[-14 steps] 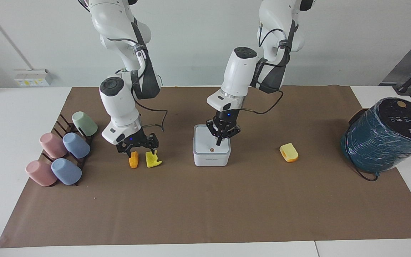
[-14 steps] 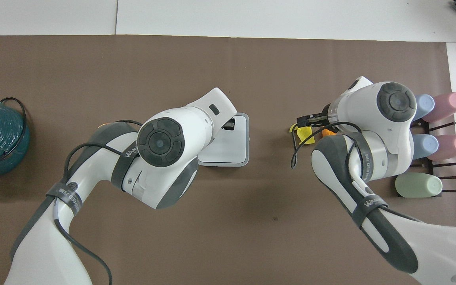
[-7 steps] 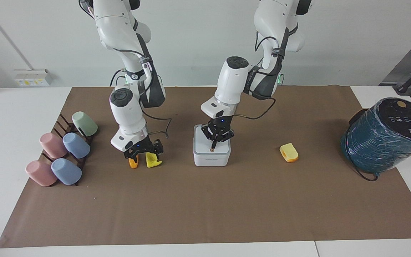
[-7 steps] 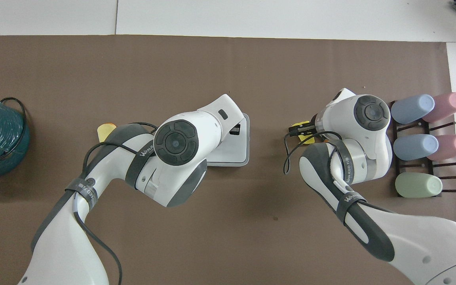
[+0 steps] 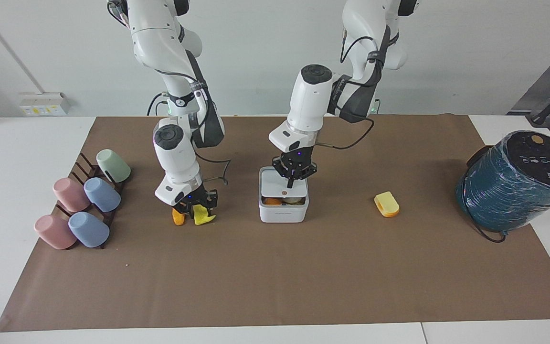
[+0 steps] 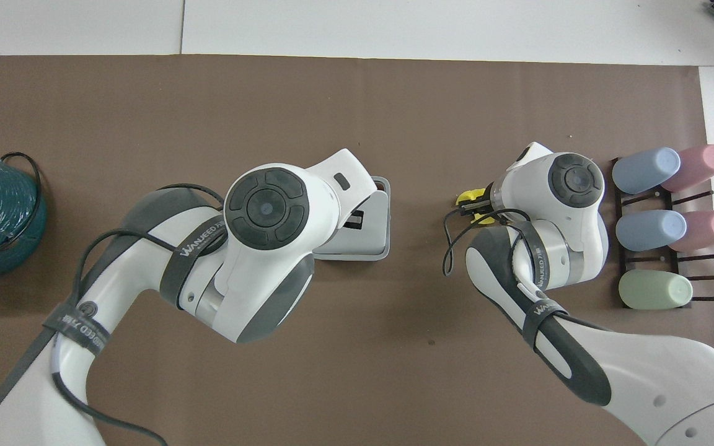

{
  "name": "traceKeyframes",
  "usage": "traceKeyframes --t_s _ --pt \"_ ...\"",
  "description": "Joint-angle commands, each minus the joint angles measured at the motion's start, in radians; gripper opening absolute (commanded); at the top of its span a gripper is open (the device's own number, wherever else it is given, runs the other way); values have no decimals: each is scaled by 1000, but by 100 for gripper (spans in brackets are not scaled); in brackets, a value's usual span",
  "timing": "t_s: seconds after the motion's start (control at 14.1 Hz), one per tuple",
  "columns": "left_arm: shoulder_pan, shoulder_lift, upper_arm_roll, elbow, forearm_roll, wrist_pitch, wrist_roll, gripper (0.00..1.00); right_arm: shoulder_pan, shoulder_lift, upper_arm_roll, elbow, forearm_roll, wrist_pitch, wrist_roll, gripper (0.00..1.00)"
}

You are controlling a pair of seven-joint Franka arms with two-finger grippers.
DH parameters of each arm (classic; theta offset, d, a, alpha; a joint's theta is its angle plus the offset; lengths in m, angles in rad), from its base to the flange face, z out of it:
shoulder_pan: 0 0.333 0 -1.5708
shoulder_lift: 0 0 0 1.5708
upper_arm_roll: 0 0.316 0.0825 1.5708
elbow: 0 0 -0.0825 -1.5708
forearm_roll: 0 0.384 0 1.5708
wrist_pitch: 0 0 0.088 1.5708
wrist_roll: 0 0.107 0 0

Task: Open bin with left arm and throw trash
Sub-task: 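Lift the lid with the left gripper while the right gripper grasps the yellow piece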

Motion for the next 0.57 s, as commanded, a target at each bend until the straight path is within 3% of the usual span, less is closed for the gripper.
traceKeyframes --t_s 0.0,0.21,0.36,0.5 --pt "-6 -97 17 -37 9 -154 -1 0 -6 -8 25 25 20 -1 39 0" --pt "58 -138 17 -52 9 -293 3 0 -6 -37 49 134 49 -150 134 0" --pt "135 -144 17 -79 9 -252 73 0 -6 -54 75 220 91 -237 194 0" --pt "195 -160 17 -148 9 -131 217 0 -3 -49 129 309 145 -275 296 0"
